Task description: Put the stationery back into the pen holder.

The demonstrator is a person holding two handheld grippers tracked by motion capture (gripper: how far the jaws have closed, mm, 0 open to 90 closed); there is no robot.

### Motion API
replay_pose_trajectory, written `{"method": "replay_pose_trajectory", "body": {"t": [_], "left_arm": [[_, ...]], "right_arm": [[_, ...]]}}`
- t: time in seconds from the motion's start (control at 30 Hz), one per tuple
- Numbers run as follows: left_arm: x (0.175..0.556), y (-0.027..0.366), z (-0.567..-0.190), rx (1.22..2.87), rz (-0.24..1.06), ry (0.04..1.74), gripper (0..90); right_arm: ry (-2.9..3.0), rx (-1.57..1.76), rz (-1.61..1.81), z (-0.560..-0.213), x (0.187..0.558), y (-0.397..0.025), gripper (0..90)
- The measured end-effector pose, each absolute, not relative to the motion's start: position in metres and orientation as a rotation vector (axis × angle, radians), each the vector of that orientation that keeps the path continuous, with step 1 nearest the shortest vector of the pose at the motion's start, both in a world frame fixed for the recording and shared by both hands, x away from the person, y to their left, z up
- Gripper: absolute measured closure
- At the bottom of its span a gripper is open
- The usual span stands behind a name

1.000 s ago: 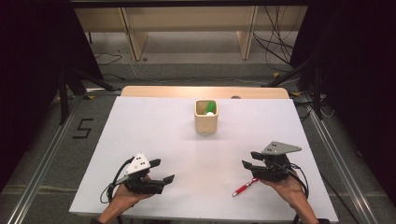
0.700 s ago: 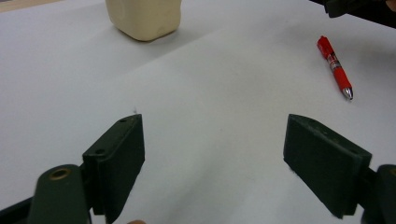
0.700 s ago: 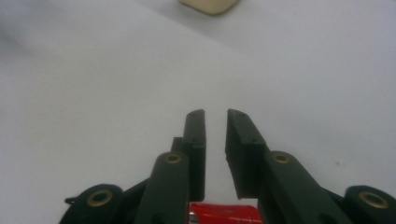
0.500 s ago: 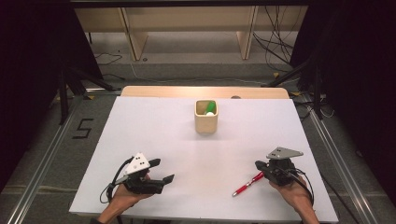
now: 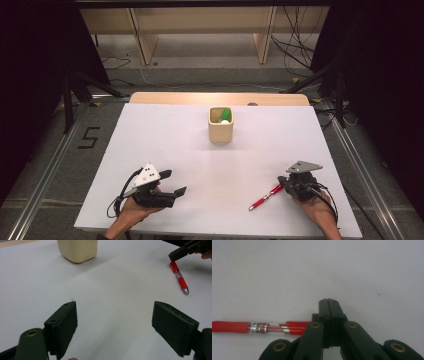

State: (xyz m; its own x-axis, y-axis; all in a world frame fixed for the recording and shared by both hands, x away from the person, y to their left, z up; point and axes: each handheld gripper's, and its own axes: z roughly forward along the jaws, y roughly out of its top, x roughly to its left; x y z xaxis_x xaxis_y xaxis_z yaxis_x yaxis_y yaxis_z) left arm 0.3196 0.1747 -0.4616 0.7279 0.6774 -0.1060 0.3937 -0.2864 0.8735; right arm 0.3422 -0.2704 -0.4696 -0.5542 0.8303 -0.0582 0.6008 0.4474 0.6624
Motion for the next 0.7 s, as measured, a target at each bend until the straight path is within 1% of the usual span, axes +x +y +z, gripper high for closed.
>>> {"method": "replay_pose_trajectory", "body": {"t": [0.7], "left_arm": [[0.3193, 0.1741, -0.4614, 1.914, 0.348, 0.819, 20.1]], "right_arm": [[2.343, 1.236, 0.813, -0.4724, 0.3446, -0.2681, 90.0]]}}
